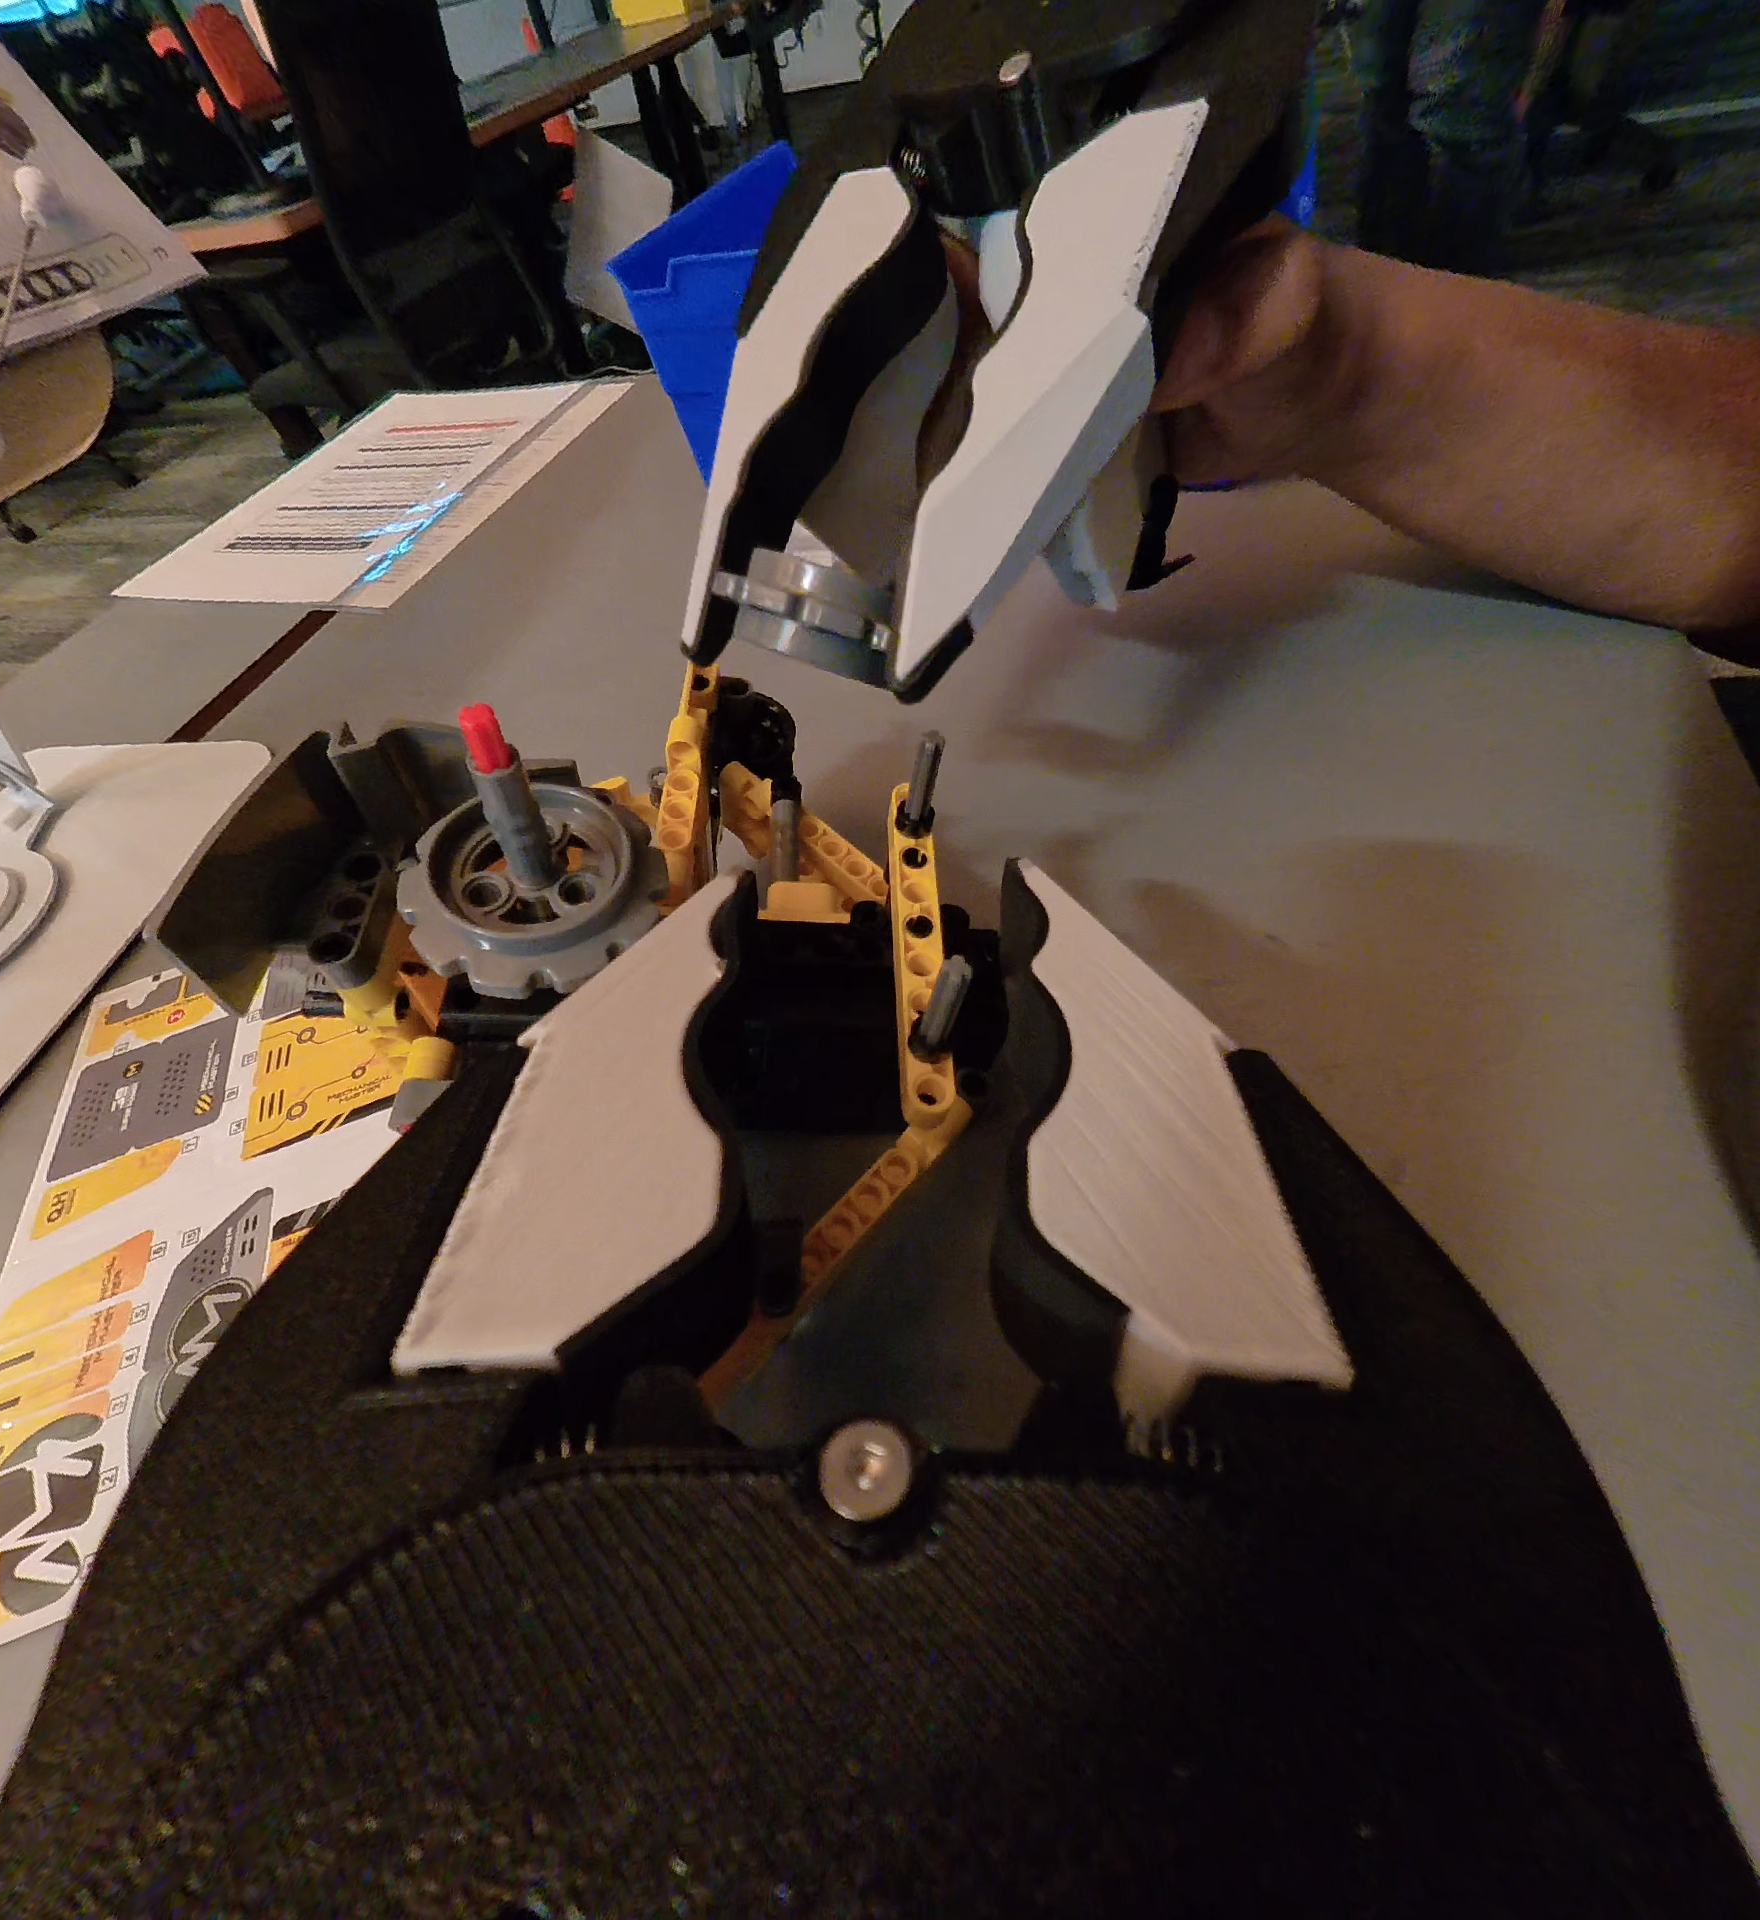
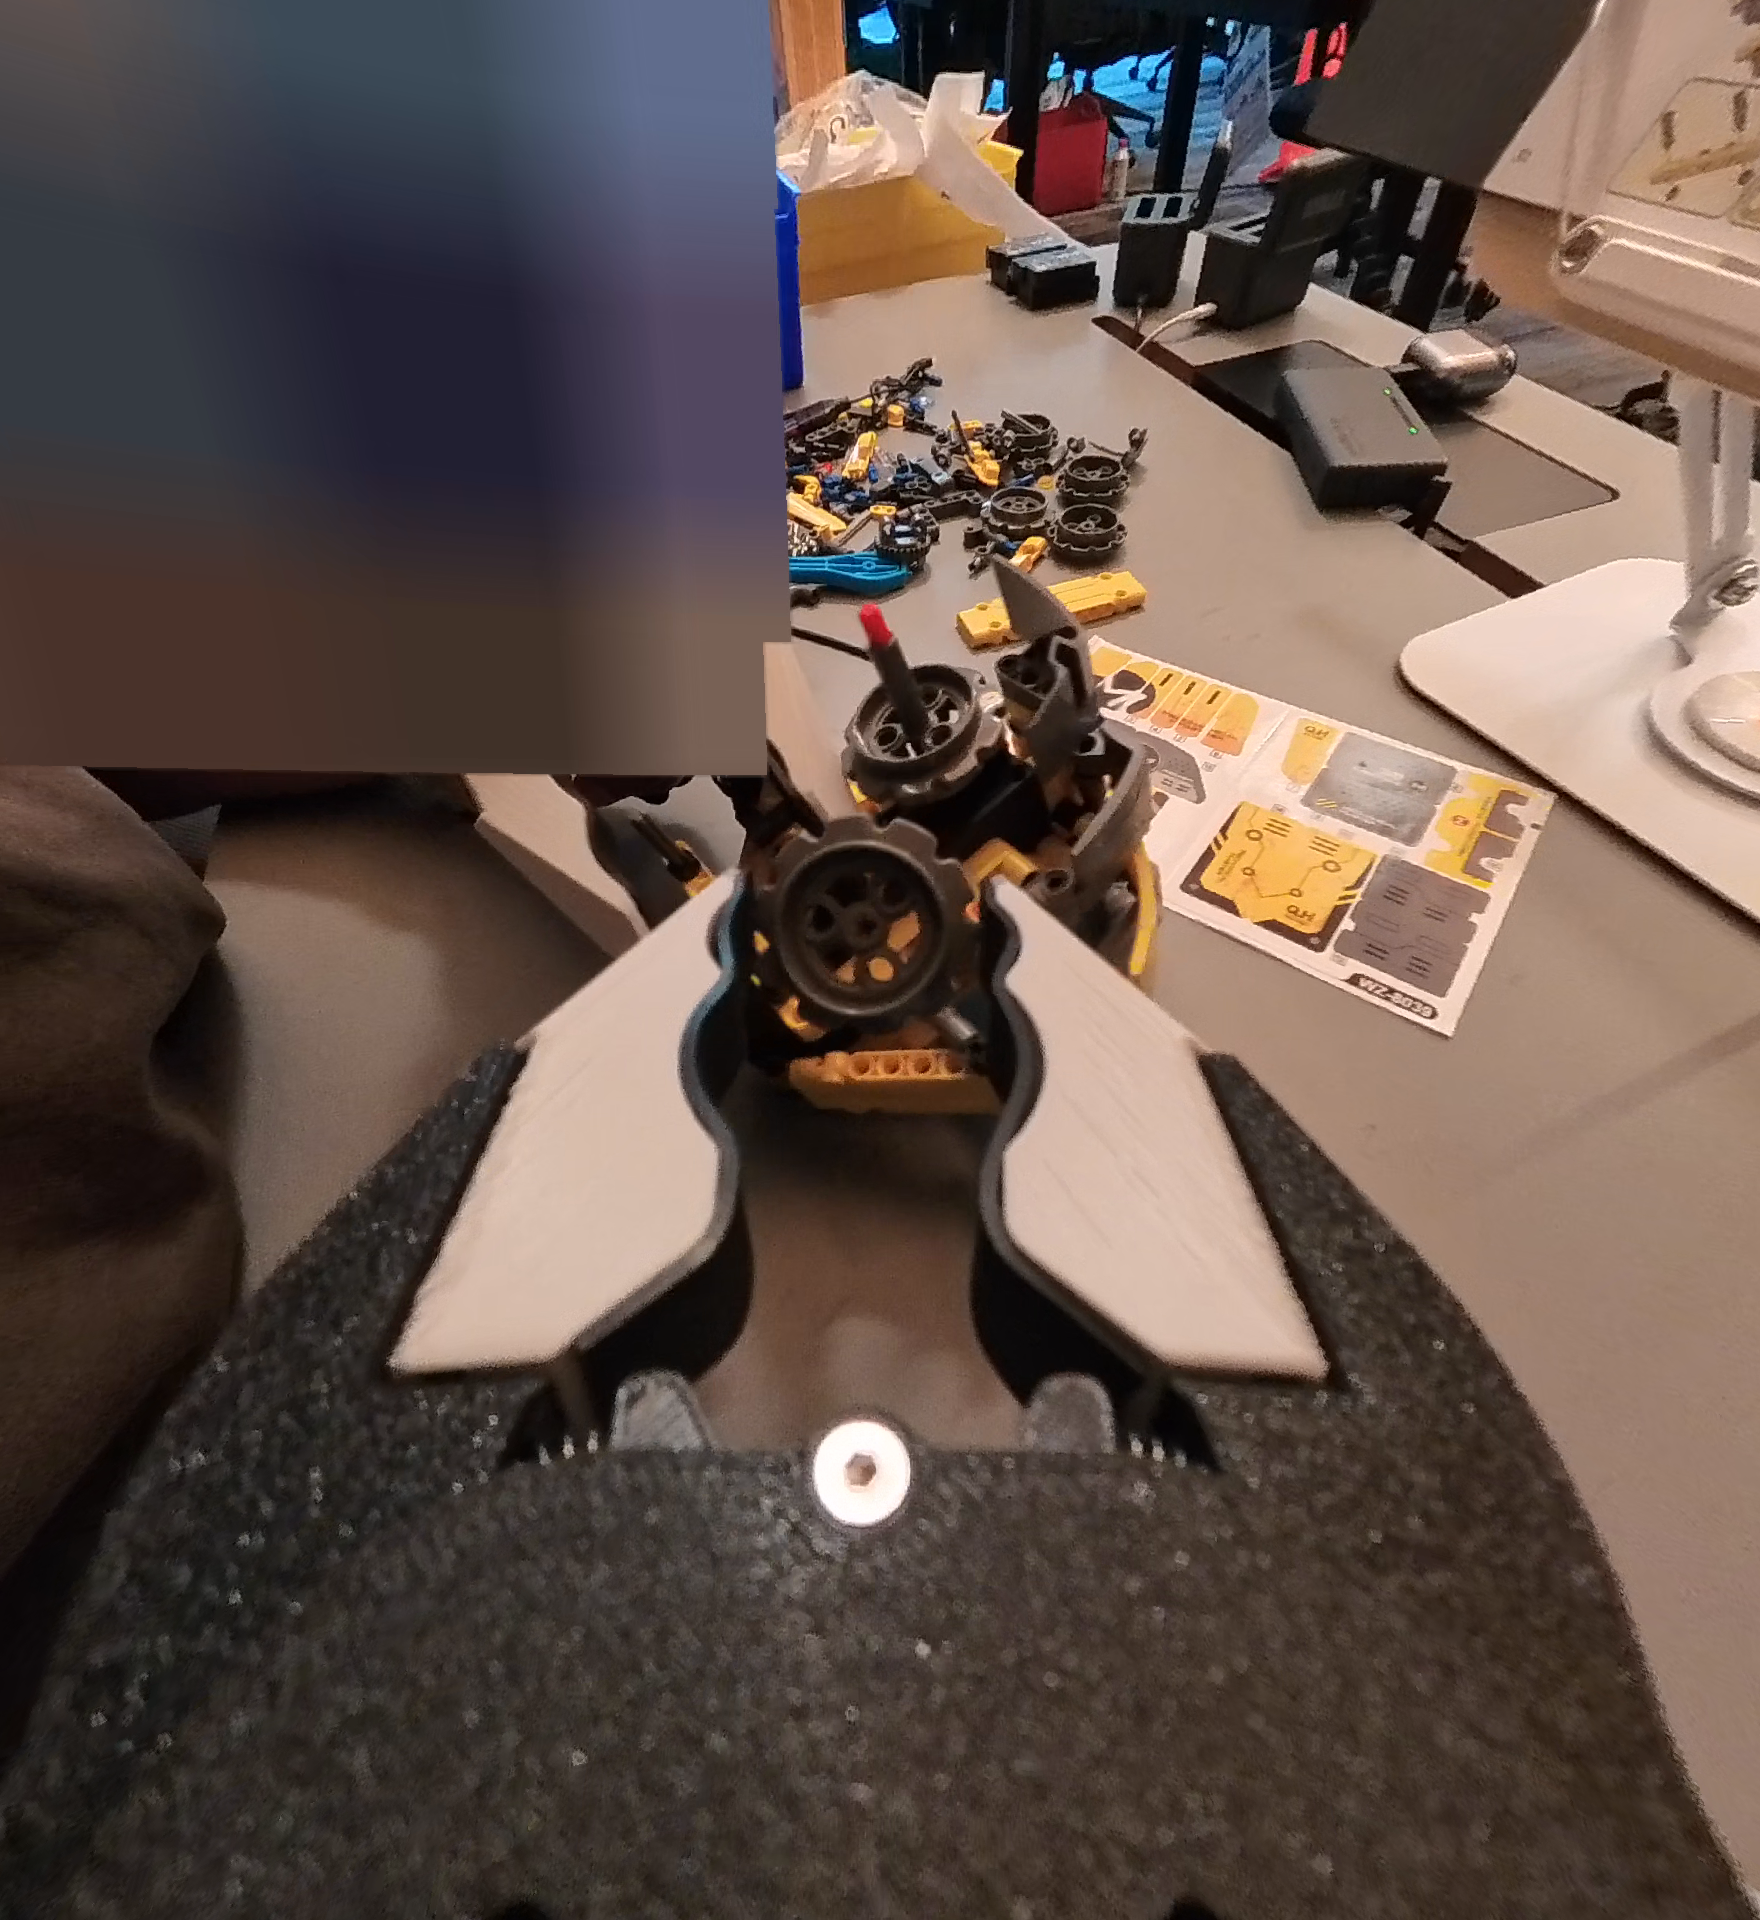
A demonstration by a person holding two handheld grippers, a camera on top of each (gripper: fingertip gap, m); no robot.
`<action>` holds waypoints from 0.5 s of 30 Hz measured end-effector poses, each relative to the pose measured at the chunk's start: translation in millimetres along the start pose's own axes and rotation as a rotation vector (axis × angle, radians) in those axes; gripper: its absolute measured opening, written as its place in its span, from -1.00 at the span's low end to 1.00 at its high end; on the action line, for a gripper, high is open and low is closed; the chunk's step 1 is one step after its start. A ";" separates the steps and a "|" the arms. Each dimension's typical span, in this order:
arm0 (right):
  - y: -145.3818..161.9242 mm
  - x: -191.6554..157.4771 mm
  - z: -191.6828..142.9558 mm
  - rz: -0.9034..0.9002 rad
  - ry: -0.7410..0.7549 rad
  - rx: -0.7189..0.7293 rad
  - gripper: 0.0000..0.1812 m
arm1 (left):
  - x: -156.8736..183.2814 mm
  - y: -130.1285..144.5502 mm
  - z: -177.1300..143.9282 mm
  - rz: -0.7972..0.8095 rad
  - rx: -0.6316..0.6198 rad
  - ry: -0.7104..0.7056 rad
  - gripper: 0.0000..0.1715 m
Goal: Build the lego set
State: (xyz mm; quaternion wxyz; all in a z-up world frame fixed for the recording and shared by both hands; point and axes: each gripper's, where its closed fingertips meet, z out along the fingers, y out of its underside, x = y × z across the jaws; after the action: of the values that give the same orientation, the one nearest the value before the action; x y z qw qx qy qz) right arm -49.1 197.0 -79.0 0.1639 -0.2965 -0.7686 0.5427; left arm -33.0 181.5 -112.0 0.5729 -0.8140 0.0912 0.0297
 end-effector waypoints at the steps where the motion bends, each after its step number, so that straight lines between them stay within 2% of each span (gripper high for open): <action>1: 1.4 -1.7 0.3 -0.008 -0.006 -0.010 -0.54 | 0.1 0.1 0.0 0.000 -0.001 0.000 -0.47; 8: 14.6 -9.2 5.6 -0.059 -0.023 -0.097 -0.54 | -0.2 1.1 0.5 0.003 -0.006 -0.002 -0.47; 15: 14.8 -9.7 4.8 -0.075 -0.014 -0.105 -0.54 | -0.8 1.0 0.5 0.003 -0.005 -0.005 -0.47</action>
State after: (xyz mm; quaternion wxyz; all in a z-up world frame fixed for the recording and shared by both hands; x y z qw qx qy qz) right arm -40.3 190.8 -93.8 0.1628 -0.2720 -0.8078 0.4971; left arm -33.9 181.8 -112.9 0.5711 -0.8151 0.0911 0.0328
